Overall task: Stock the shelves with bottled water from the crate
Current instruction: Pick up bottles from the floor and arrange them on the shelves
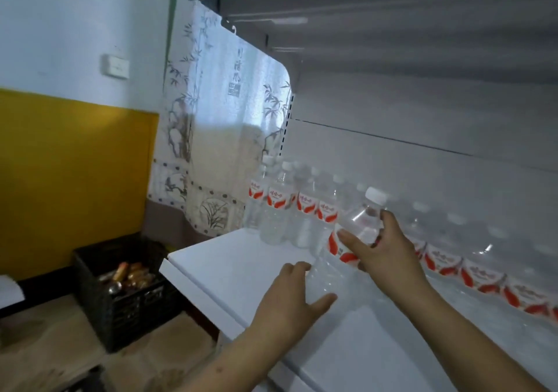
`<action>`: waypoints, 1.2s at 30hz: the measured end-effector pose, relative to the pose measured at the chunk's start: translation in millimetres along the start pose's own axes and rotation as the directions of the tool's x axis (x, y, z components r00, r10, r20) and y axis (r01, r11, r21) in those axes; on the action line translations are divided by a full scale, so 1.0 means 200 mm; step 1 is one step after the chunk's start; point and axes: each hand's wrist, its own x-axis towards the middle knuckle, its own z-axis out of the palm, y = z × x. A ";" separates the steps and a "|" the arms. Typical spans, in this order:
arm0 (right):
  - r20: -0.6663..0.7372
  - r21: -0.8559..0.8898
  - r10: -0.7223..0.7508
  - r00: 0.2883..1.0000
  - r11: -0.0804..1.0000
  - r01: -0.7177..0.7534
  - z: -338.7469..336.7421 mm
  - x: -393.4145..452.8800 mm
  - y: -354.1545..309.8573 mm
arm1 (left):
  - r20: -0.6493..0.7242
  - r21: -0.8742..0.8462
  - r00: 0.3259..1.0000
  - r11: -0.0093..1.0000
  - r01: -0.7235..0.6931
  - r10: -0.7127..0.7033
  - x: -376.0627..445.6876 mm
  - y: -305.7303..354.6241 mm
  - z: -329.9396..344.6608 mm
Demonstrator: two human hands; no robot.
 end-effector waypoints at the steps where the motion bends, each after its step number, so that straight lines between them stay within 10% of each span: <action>1: 0.005 -0.013 -0.011 1.000 1.000 0.011 0.07 0.09 0.02 | -0.032 0.024 0.999 1.000 0.017 -0.017 0.06 -0.04 -0.01; 12: 0.003 -0.132 -0.136 0.991 0.982 0.136 0.62 0.78 0.11 | 0.100 0.237 0.992 0.970 0.055 -0.081 0.65 -0.30 -0.04; 36: 0.062 -0.399 -0.027 0.998 0.915 0.050 0.63 0.66 0.20 | 0.164 0.331 0.986 0.943 -0.018 -0.039 0.63 -0.48 0.04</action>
